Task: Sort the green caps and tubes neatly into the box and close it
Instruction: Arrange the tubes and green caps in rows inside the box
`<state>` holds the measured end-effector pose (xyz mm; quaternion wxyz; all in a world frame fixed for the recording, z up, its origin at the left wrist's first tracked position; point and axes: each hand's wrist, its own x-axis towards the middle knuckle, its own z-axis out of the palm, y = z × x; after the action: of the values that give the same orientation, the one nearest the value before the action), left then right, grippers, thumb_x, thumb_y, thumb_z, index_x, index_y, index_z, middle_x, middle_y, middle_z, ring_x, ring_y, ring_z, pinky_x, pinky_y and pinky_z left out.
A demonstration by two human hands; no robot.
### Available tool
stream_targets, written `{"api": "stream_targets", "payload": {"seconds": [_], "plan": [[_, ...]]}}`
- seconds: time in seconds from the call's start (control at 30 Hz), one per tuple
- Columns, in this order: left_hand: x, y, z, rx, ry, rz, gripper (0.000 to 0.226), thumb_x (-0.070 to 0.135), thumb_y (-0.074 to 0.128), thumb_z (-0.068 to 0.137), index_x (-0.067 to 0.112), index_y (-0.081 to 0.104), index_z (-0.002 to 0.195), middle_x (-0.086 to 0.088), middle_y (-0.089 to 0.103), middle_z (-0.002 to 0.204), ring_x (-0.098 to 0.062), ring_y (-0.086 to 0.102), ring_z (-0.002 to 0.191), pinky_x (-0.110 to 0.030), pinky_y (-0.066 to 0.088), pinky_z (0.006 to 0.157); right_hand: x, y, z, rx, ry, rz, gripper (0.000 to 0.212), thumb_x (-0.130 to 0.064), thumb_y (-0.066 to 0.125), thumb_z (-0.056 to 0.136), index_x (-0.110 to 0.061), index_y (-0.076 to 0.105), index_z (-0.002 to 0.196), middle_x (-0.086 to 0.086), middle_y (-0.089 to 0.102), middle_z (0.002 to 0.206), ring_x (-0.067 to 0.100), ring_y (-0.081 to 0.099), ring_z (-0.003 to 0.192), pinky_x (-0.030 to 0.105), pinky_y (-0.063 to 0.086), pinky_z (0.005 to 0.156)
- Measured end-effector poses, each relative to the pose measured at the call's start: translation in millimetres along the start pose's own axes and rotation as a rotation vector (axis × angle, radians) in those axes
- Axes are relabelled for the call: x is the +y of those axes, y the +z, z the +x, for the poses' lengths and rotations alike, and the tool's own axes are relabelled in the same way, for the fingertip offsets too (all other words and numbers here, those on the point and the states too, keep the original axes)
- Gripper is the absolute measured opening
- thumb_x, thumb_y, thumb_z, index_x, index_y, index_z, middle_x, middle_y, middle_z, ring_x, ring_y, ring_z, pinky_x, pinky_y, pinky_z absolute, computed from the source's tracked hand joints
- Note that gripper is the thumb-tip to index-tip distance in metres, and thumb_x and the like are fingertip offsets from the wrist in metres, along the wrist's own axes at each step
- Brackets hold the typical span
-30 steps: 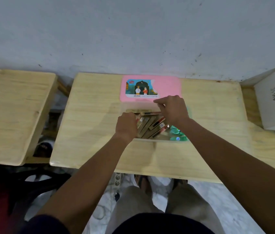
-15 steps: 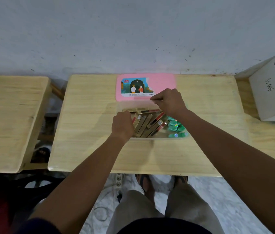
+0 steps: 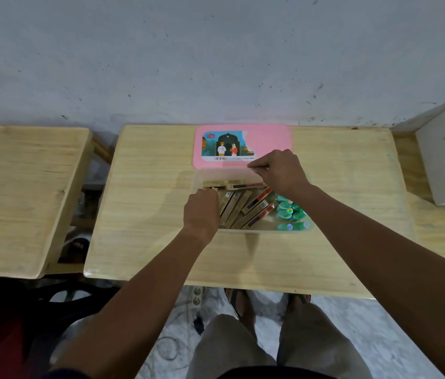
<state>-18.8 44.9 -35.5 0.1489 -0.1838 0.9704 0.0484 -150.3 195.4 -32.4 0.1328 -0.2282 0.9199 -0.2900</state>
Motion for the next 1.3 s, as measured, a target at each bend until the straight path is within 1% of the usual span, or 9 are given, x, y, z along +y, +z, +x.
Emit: {"api": "stream_targets", "payload": {"seconds": [0.1,0.2,0.3,0.4,0.63,0.87,1.0,1.13,1.3], "plan": [[1.6,-3.1,0.9,-0.011,0.03,0.066,0.027,-0.007,0.054,0.085,0.005,0.062,0.107,-0.015,0.064,0.106,-0.033,0.064,0.102,-0.035,0.052,0.075,0.3,-0.6,-0.2,-0.001,-0.01,-0.009,0.018,-0.021,0.065,0.089,-0.023,0.075,0.103,-0.001,0.075,0.102,0.017,0.069,0.094,0.021,0.045,0.082],[-1.3,-9.7,8.1,0.057,0.076,0.073,0.021,-0.004,0.053,0.086,0.007,0.063,0.101,-0.013,0.064,0.102,-0.032,0.064,0.095,-0.034,0.047,0.068,1.0,-0.9,-0.4,0.001,-0.019,-0.017,0.018,-0.021,0.064,0.09,-0.023,0.075,0.104,0.0,0.075,0.102,0.018,0.069,0.094,0.021,0.044,0.081],[-3.0,-10.9,25.0,0.124,0.158,-0.006,0.012,0.012,0.051,0.092,0.01,0.062,0.098,-0.011,0.064,0.096,-0.033,0.063,0.086,-0.034,0.039,0.061,1.4,-0.5,-0.8,0.008,-0.033,-0.021,0.018,-0.02,0.065,0.089,-0.022,0.075,0.104,0.001,0.075,0.1,0.02,0.069,0.093,0.024,0.047,0.082],[-1.3,-5.2,37.9,0.12,0.191,0.009,0.014,0.021,0.051,0.093,0.015,0.063,0.094,-0.009,0.066,0.09,-0.031,0.061,0.079,-0.033,0.036,0.058,2.3,0.5,0.1,0.011,-0.029,-0.019,0.018,-0.021,0.065,0.089,-0.024,0.076,0.103,0.0,0.076,0.099,0.02,0.069,0.091,0.026,0.049,0.083],[1.6,-3.2,48.6,0.126,0.204,0.095,0.009,0.014,0.058,0.088,0.015,0.067,0.09,-0.008,0.066,0.091,-0.029,0.063,0.079,-0.032,0.04,0.061,2.2,2.9,1.5,0.024,-0.031,-0.044,0.018,-0.022,0.065,0.089,-0.025,0.075,0.104,-0.001,0.075,0.101,0.022,0.069,0.092,0.034,0.053,0.083],[9.1,2.2,44.6,0.14,0.251,0.238,0.017,0.006,0.051,0.092,0.012,0.064,0.1,-0.008,0.06,0.103,-0.028,0.065,0.087,-0.033,0.04,0.062,0.3,2.4,-1.5,0.046,-0.03,-0.05,0.018,-0.024,0.063,0.091,-0.025,0.075,0.105,0.001,0.075,0.101,0.023,0.069,0.093,0.028,0.048,0.081],[4.6,4.4,39.4,0.163,0.26,0.261,0.015,0.011,0.049,0.094,0.015,0.063,0.096,-0.004,0.062,0.094,-0.027,0.065,0.077,-0.03,0.034,0.056,-0.1,3.0,-4.1,0.047,-0.046,-0.04,0.019,-0.023,0.062,0.092,-0.024,0.075,0.105,0.001,0.075,0.104,0.023,0.069,0.097,0.03,0.05,0.084],[0.5,4.6,40.0,0.164,0.261,0.232,0.011,0.017,0.052,0.092,0.015,0.063,0.091,-0.003,0.065,0.087,-0.028,0.065,0.072,-0.029,0.034,0.055,0.4,3.4,-4.0,0.05,-0.047,-0.041,0.019,-0.022,0.061,0.092,-0.024,0.075,0.104,0.0,0.074,0.104,0.022,0.069,0.098,0.031,0.051,0.086],[2.7,3.0,43.2,0.152,0.273,0.251,0.011,0.014,0.054,0.092,0.013,0.064,0.097,-0.006,0.059,0.097,-0.028,0.064,0.074,-0.03,0.034,0.056,-0.8,4.7,-5.0,0.05,-0.031,-0.032,0.019,-0.023,0.061,0.092,-0.025,0.075,0.105,0.0,0.075,0.104,0.022,0.069,0.097,0.034,0.053,0.087]]}}
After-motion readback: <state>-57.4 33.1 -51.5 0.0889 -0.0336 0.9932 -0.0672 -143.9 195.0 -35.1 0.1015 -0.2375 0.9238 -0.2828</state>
